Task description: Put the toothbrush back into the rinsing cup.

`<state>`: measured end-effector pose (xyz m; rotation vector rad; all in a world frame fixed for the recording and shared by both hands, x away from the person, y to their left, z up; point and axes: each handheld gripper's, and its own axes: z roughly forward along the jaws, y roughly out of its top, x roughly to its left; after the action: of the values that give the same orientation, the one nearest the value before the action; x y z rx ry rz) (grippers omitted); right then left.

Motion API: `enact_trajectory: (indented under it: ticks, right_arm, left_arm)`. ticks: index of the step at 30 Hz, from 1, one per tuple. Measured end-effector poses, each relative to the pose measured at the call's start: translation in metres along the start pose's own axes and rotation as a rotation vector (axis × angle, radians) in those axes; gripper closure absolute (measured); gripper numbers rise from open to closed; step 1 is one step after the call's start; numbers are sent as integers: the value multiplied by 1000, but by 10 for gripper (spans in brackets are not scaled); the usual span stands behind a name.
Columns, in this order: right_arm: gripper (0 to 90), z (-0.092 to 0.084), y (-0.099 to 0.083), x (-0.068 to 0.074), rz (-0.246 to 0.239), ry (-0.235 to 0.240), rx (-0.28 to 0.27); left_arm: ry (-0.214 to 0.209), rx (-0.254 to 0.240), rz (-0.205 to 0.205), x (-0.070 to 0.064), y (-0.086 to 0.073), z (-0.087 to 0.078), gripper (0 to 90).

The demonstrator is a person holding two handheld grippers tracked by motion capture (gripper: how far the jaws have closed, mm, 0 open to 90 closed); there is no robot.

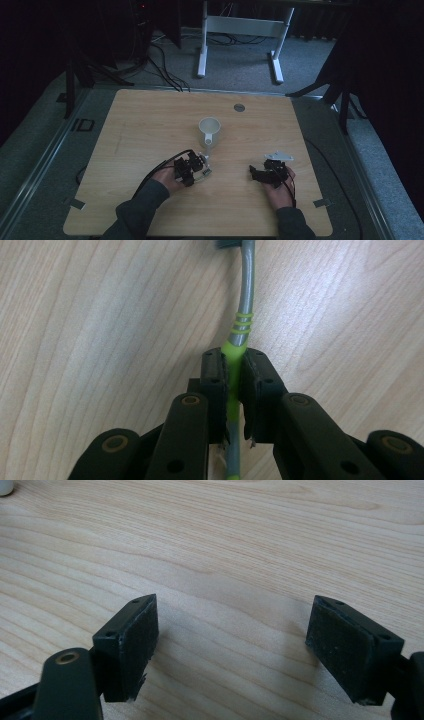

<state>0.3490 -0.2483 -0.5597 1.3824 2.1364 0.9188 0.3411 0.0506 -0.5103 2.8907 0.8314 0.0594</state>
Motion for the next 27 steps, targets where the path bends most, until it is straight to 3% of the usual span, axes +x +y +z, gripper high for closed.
enact_trajectory:
  ticks: [9,20,27]
  right_arm:
    - [204,0,0,0,0,0,0]
    - [204,0,0,0,0,0,0]
    - [204,0,0,0,0,0,0]
  left_arm:
    - [7,-29,-18,2,-2,-8,809]
    - [10,-128,-65,8,-7,-23,809]
    - [10,-163,-88,11,-9,-29,809]
